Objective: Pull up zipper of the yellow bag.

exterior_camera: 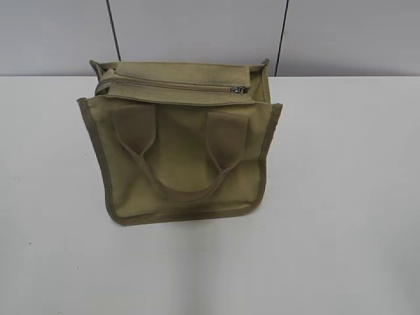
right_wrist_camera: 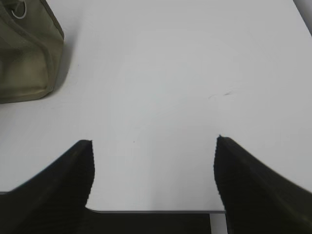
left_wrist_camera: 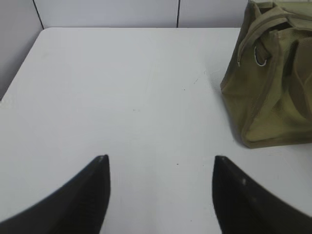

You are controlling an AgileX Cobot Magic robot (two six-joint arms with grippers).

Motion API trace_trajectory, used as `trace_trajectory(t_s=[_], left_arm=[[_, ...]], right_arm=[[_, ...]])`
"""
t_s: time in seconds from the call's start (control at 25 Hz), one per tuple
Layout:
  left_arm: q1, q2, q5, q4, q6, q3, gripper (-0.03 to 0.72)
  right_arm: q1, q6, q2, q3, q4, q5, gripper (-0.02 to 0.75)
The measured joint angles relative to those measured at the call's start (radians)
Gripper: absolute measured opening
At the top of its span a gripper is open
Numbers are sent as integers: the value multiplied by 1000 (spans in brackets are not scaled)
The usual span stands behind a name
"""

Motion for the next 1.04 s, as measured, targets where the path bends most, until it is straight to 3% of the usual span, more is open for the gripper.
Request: trace_trajectory(t_s=[0.44, 1.04], left_arm=[[12, 0, 0, 0, 0, 0, 444], [12, 0, 0, 0, 0, 0, 426]], right_arm=[[55, -1, 0, 0, 3, -1, 585], [55, -1, 0, 0, 3, -1, 584]])
